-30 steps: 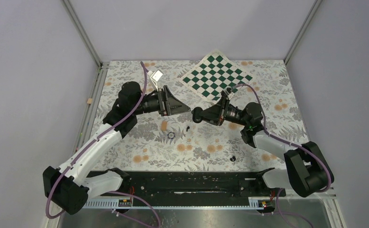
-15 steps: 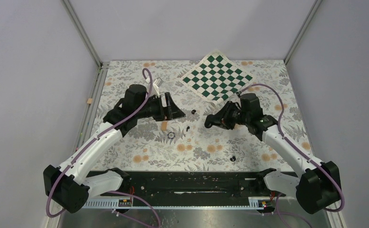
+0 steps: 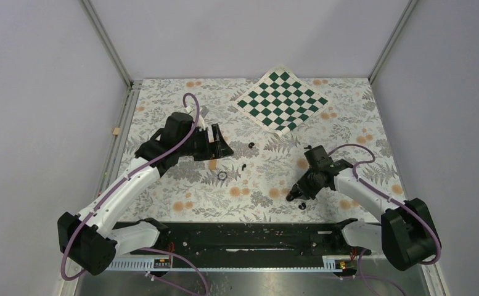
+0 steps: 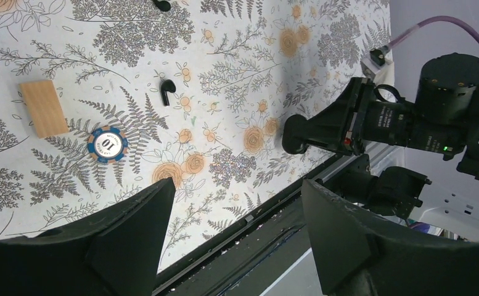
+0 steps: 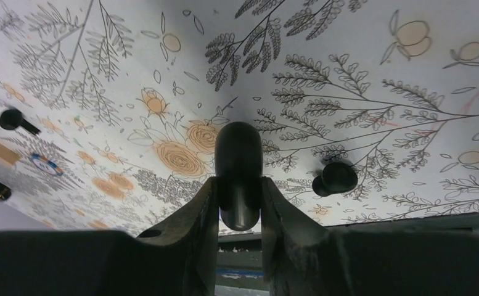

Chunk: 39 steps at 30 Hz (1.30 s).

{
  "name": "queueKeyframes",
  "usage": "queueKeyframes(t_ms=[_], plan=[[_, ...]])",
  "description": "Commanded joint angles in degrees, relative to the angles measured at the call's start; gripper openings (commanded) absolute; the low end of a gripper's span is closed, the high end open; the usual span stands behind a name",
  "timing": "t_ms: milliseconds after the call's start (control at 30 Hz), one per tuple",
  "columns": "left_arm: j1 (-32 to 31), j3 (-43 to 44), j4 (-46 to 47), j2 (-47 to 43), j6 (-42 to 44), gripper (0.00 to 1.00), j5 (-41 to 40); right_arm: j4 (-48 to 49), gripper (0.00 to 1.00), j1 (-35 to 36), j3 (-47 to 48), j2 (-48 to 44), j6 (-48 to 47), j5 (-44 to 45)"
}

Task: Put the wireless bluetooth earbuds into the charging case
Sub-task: Place the charging case at the center of the board, then move the charging case to the center of the board.

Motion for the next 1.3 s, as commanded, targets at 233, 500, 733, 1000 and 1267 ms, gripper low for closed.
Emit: queueKeyframes(t_ms=[233,500,733,1000,1267], plan=[[0.1,-0.2,0.9,-0.1,1.8,0.77,-1.6,1.6,0.68,1.0,5.6,4.3,2.3,-2.0],[0.1,-2.3,1.6,-0.5,1.8,0.77,-0.9,4.8,0.70,1.6,7.0,1.3,1.6,-7.0],[0.1,-2.6,2.0,-0.7,1.6,0.77,-0.6,4.1,0.66,1.8,11.1,0.6,-12.4,-7.7],[0.1,-3.3,2.0,-0.3,1.9,0.78,-1.3,-13.4,0.65,4.3,14.7,1.3,-31.1,10.7],[0.1,-2.7,1.8,-1.1,1.5,0.78,-0.9,-3.1,0.80,4.3,9.6,7.2,-26.6,5.4]])
